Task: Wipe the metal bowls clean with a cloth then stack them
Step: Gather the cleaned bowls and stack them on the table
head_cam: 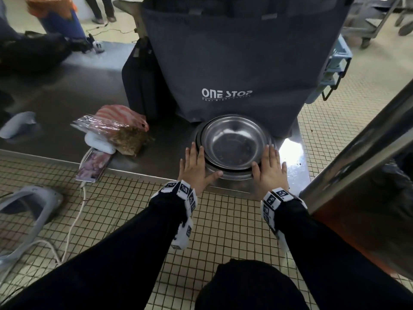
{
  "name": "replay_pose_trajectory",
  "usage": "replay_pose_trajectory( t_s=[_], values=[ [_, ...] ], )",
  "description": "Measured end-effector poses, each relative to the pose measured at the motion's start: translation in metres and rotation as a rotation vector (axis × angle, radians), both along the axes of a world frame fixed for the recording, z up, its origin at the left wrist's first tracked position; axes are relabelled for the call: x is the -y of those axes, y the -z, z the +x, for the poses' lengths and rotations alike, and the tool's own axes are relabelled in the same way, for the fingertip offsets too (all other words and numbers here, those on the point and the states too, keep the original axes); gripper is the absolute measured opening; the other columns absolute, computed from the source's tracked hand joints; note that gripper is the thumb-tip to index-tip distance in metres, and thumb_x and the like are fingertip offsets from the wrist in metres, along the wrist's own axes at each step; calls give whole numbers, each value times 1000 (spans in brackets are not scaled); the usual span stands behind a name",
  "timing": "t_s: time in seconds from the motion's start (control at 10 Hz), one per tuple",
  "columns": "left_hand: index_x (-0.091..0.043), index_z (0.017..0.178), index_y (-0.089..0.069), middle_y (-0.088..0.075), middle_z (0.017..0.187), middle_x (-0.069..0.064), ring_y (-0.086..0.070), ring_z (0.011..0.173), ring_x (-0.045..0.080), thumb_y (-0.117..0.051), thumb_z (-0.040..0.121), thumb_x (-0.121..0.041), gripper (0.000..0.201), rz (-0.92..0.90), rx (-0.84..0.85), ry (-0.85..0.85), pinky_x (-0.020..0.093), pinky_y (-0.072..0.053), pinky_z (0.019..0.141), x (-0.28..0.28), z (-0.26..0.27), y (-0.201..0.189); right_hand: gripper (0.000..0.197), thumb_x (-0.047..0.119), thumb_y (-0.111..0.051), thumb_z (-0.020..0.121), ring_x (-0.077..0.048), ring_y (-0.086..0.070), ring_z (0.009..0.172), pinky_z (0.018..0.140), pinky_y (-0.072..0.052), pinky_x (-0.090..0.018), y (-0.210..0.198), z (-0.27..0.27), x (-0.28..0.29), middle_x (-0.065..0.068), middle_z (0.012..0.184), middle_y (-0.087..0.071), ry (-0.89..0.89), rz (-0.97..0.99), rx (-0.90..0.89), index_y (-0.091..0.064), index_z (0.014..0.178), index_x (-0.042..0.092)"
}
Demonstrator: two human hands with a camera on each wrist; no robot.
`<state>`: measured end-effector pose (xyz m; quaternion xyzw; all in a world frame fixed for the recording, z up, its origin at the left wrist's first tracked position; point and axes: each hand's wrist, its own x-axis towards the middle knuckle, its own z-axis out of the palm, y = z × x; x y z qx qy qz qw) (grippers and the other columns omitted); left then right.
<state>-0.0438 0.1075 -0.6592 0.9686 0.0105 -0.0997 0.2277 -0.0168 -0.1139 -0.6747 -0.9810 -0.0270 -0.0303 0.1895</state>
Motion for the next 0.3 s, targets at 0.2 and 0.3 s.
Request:
replay_pose_trajectory(
  t_s=[0.2,0.3],
  values=[
    [-15,152,12,25,158,4,24,145,25,-39,84,-72,103,31,-41,-21,50,6,118,6,10,-8,65,49,-24,96,-16,-1,146,117,-12,-47,-5,16,1,2,159,-4,-1,79,5,-5,151,20],
    [-19,153,8,23,159,3,23,145,26,-39,87,-69,96,1,2,-22,49,5,117,-5,6,-9,65,55,-20,94,-18,1,146,115,-8,-48,-6,9,6,3,159,5,-40,112,-13,1,150,29]
  ],
)
